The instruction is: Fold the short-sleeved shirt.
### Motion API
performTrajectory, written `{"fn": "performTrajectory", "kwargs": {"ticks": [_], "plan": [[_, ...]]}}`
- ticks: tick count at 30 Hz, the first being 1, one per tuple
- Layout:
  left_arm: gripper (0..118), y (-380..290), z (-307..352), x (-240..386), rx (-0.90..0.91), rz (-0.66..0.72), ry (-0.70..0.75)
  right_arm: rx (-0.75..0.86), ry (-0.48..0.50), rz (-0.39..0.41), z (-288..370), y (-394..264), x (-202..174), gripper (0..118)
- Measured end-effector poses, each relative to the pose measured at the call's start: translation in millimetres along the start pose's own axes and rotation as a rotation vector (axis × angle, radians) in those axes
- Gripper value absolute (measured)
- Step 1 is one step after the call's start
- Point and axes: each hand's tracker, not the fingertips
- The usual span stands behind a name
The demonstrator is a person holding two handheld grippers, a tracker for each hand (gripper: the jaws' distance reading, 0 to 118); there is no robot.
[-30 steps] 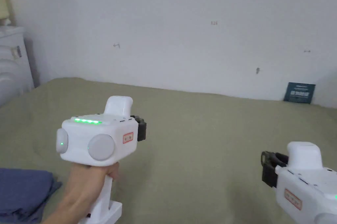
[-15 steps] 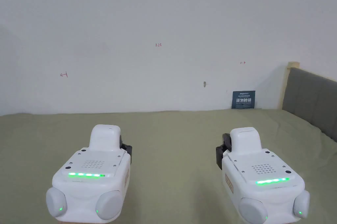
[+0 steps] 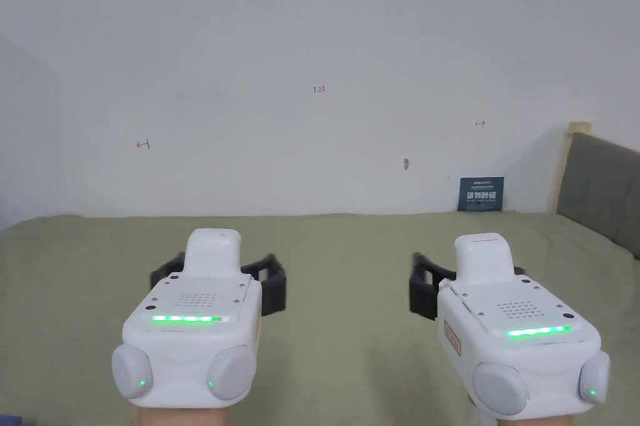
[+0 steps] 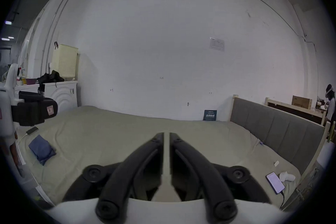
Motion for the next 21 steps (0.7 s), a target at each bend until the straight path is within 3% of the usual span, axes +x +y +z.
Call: {"fn": "performTrajectory", "kwargs": {"ticks": [1, 2, 21], "plan": [[118, 0.0, -2.2, -0.4, -0.036, 0.014, 0.004, -0.009, 0.000, -0.013, -2.0, -0.1, 1.9, 112], [118, -4.4, -7.9, -2.8, 0.016, 0.027, -0.010, -0.022, 0.001, -0.026, -2.8, -0.3, 3.0, 115], [118, -6.4, 2.4, -11.5, 0.009, 0.014, 0.020, 0.005, -0.015, -0.027, 3.8, 1.1, 3.5, 118]]}}
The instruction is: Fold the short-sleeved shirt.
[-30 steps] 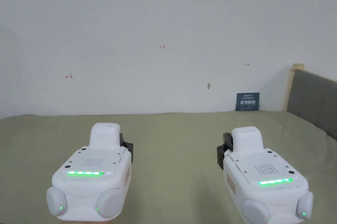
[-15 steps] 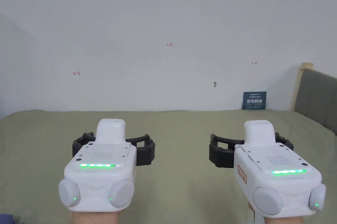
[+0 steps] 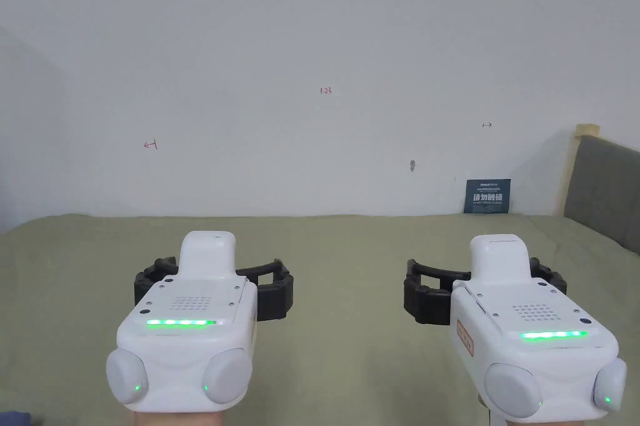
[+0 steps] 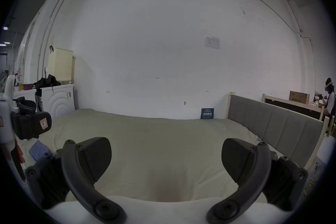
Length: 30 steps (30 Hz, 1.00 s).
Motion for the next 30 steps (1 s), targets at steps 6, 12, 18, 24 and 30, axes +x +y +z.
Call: {"fn": "performTrajectory", "kwargs": {"ticks": [6, 12, 18, 24, 30], "plan": [[118, -1.9, 0.1, -0.9, 0.004, -0.001, 0.002, 0.007, -0.005, -0.002, 3.9, 0.8, -0.6, 118], [118, -4.1, 0.1, 3.9, 0.035, -0.084, 0.038, 0.014, -0.006, -0.001, 5.1, -0.2, 0.4, 118], [118, 1.6, -2.8, 0.5, -0.032, 0.028, -0.077, 0.008, 0.005, -0.010, 4.5, 1.6, 1.9, 118], [118, 9.2, -10.8, -9.4, -0.071, 0.118, -0.136, 0.010, 0.016, -0.003, 2.8, 2.1, -0.4, 118], [118, 15.1, -5.5, -4.1, -0.101, 0.044, -0.129, 0.013, 0.022, 0.009, 3.1, 5.2, -3.8, 118]]}}
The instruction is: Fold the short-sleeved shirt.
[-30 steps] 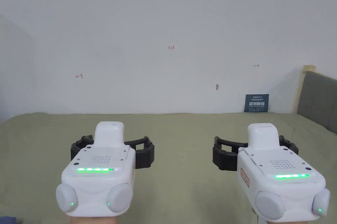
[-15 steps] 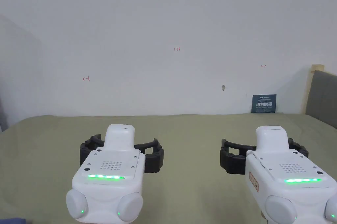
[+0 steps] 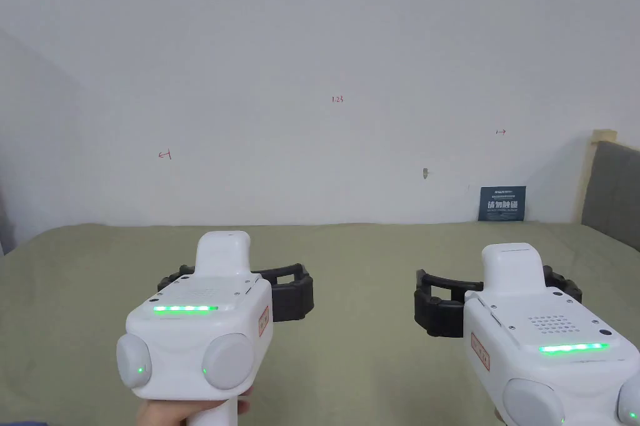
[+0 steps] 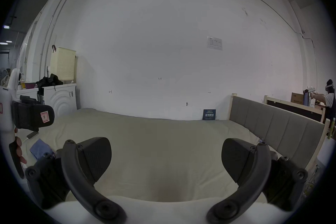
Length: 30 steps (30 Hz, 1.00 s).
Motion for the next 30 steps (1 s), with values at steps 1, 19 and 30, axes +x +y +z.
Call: {"fn": "performTrajectory", "kwargs": {"ticks": [1, 19, 30], "plan": [[118, 0.8, 0.3, 0.0, -0.010, -0.002, -0.008, 0.003, -0.001, 0.002, 0.1, 0.4, -0.4, 118], [118, 7.9, 14.8, 8.9, 0.008, 0.016, -0.028, -0.012, 0.001, -0.012, 1.4, -0.7, 4.2, 118], [118, 3.6, 19.4, 13.6, 0.013, -0.012, -0.033, -0.009, 0.009, -0.015, 2.1, 1.3, 3.8, 118]]}}
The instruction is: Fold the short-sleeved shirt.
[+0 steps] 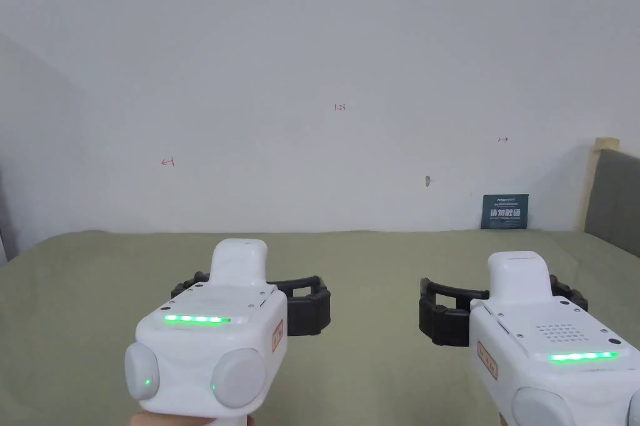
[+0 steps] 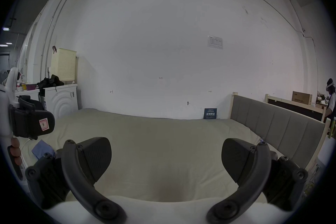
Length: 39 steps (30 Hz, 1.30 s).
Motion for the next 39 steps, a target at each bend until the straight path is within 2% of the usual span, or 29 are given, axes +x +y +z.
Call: {"fn": "performTrajectory", "kwargs": {"ticks": [24, 34, 37, 39], "plan": [[118, 0.9, -4.6, -7.2, -0.001, 0.015, -0.002, -0.005, 0.006, 0.006, 0.8, 1.1, -1.5, 118], [118, 10.1, -6.8, -6.4, -0.090, 0.010, -0.025, -0.004, 0.015, 0.001, 2.4, 0.8, -1.9, 118], [118, 7.6, -4.5, -3.6, -0.073, -0.007, 0.009, -0.008, 0.020, 0.006, 5.5, 1.2, -2.3, 118], [118, 4.7, 0.1, -4.6, -0.009, -0.033, -0.039, -0.008, 0.021, 0.007, 6.0, 1.5, -2.2, 118]]}}
